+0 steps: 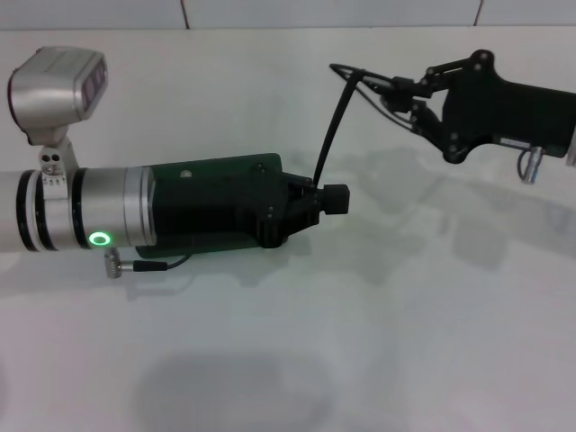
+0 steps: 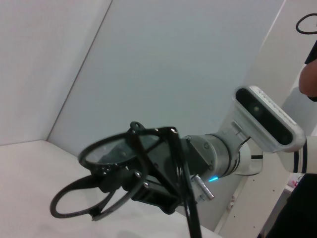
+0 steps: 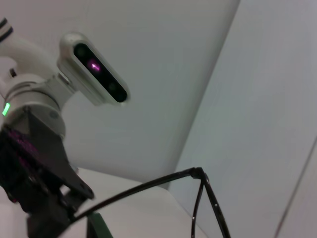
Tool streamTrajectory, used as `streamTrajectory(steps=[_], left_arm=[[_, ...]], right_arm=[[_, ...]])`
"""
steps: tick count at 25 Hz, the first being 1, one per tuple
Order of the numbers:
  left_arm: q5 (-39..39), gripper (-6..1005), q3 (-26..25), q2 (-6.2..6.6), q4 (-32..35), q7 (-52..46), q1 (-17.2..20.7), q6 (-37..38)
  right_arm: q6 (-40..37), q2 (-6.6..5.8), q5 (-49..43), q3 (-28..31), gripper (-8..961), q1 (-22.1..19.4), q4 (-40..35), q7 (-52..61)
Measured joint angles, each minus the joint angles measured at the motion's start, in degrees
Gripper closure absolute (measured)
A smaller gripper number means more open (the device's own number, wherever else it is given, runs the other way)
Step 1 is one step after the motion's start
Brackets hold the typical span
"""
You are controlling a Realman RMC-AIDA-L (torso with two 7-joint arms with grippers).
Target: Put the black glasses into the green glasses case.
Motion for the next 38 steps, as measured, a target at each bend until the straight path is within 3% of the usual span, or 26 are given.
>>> streamTrajectory(steps=[10, 21, 38], left_arm=[[0.0, 999, 0.0, -0.23, 0.0, 0.1, -0.6, -0.2], [0.0, 998, 0.0, -0.29, 0.0, 0.1, -1.4, -0.3], [0.0, 998, 0.0, -0.28, 0.0, 0.1, -1.7, -1.0]], right_arm=[[-1.0, -0.04, 6.5, -8.7, 878, 0.1, 0.0, 2.7], [-7.3, -0.09, 6.7, -9.6, 879, 0.4, 0.0, 8.3], [-10.1, -0.18, 6.8, -9.7, 880, 0.5, 0.0, 11.4]])
